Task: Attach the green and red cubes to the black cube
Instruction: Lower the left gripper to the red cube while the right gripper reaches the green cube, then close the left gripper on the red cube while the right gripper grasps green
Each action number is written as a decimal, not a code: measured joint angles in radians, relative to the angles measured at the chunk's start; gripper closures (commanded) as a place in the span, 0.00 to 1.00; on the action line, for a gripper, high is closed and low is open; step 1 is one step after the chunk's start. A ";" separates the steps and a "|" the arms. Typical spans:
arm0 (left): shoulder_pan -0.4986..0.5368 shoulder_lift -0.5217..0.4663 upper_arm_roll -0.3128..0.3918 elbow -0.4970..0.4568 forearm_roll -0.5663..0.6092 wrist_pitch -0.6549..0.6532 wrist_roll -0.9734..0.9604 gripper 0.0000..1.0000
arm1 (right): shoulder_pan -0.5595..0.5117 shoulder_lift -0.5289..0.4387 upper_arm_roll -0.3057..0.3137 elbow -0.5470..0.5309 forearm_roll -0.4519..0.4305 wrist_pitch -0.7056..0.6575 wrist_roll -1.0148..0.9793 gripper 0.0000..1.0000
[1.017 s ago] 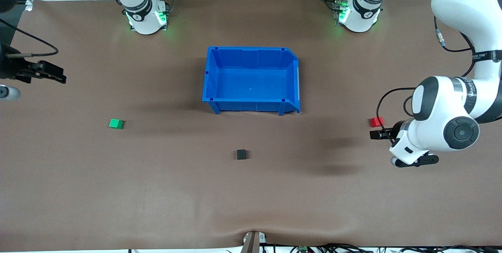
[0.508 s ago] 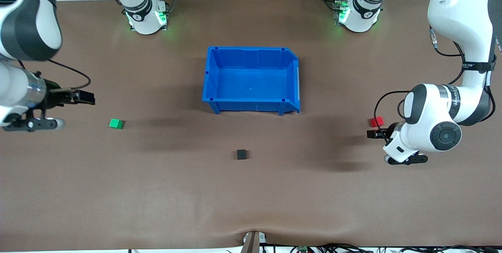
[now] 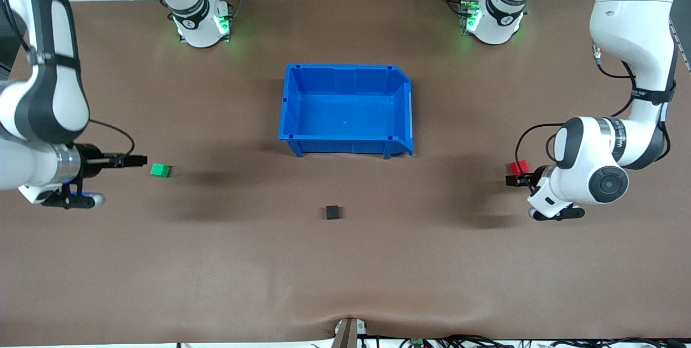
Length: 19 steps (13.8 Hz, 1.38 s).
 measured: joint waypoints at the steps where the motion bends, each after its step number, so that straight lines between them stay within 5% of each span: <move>1: 0.000 0.000 0.000 -0.015 0.000 0.011 0.000 0.00 | -0.015 0.018 -0.001 -0.034 0.000 0.073 -0.018 0.00; 8: 0.010 0.018 0.000 -0.092 0.000 0.091 0.000 0.00 | -0.039 0.037 0.004 -0.411 0.000 0.606 -0.105 0.00; 14: 0.050 0.033 0.001 -0.102 0.000 0.095 0.002 0.16 | -0.021 0.028 0.007 -0.602 -0.008 0.855 -0.109 0.00; 19: 0.058 0.036 0.000 -0.103 0.000 0.095 0.051 0.24 | -0.022 0.016 0.005 -0.629 -0.009 0.878 -0.109 0.00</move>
